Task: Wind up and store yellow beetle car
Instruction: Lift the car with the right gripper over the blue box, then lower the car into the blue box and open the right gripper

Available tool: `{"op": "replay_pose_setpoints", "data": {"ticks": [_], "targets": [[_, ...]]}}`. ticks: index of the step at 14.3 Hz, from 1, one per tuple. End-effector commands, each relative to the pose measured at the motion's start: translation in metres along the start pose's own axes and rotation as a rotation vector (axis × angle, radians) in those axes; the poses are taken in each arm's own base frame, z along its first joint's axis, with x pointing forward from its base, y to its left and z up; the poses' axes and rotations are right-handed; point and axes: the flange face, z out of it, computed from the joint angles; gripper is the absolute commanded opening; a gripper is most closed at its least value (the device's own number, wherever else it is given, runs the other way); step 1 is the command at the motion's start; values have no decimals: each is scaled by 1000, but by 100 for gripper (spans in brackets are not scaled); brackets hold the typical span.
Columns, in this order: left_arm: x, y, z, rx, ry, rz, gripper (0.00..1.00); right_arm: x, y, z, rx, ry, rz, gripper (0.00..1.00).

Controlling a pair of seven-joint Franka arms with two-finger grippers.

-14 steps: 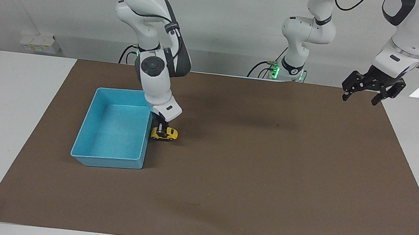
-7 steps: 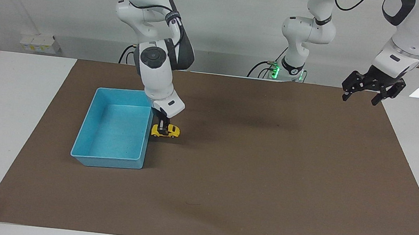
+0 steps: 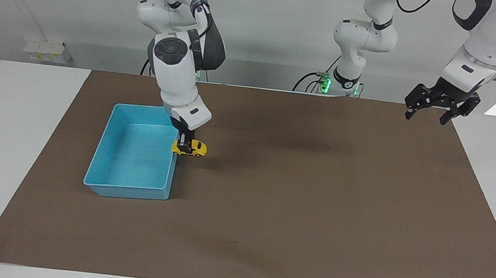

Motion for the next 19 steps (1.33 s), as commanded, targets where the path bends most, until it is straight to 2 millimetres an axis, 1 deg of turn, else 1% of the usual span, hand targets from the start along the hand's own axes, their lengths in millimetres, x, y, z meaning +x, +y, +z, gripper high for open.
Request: {"op": "replay_pose_setpoints", "data": {"ticks": [1,2,3,4,6,9,11,13,16,19], "targets": [[-1,-3,-2,23,-13,-13,100,-38,1,-13,33,5,-34,20],[-1,-3,-3,23,-10,-12,100,-52,1,-13,42,1,-48,20],[-1,-3,-2,23,-11,-12,100,-61,1,-10,48,1,-68,20],[-1,-3,-2,23,-13,-13,100,-68,-5,-7,60,-2,-78,20],[-1,-3,-2,22,-11,-13,100,-94,-19,4,75,-17,-54,20],[-1,-3,-2,22,-13,-13,100,-120,-26,11,63,-34,-57,20],[-1,-3,-2,23,-11,-13,100,-144,-40,30,51,-43,-36,20],[-1,-3,-2,23,-11,-13,100,-147,-45,46,50,-44,-66,20],[-1,-3,-2,22,-13,-13,100,-152,-53,68,36,-44,-61,20],[-1,-3,-2,23,-13,-13,100,-152,-57,90,20,-41,-67,20]]}}
